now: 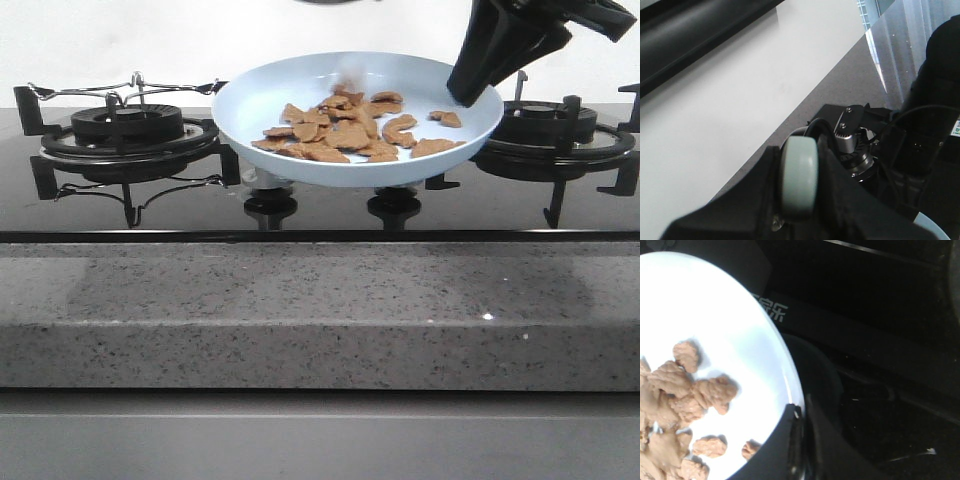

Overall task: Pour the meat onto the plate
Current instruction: 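Tilt the frying pan with the left gripper to pour meat onto the held plate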

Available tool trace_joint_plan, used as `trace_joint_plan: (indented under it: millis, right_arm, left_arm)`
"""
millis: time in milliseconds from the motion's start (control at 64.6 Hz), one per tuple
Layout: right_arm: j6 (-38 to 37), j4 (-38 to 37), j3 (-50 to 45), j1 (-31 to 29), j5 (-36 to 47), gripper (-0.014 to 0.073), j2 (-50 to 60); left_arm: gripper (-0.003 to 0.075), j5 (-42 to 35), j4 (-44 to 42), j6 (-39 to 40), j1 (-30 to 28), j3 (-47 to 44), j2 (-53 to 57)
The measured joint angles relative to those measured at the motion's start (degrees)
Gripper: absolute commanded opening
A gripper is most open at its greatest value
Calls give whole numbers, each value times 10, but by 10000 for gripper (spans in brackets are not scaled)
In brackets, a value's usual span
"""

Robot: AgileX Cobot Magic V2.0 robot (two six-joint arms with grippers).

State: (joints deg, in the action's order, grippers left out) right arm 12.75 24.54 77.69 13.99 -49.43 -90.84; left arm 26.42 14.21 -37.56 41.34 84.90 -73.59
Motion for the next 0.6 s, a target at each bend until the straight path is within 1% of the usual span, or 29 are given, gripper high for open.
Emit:
trace_joint_plan:
  millis: [201, 402, 464, 526, 604]
  right_arm:
    - [0, 0, 0, 0, -1, -61, 0]
    - [0, 0, 0, 0, -2, -61, 0]
    - [0, 0, 0, 0, -2, -61, 0]
    - [0, 0, 0, 0, -2, -61, 0]
    - [0, 0, 0, 0, -2, -61, 0]
  left_arm:
    - [-20, 0, -24, 6, 12, 0, 7]
    - [-20, 3, -29, 49, 10, 0, 7]
    - [-20, 12, -27, 64, 0, 0, 7]
    - [-20, 31, -15, 71, -23, 0, 7]
    - [-20, 42, 33, 74, -64, 0, 7]
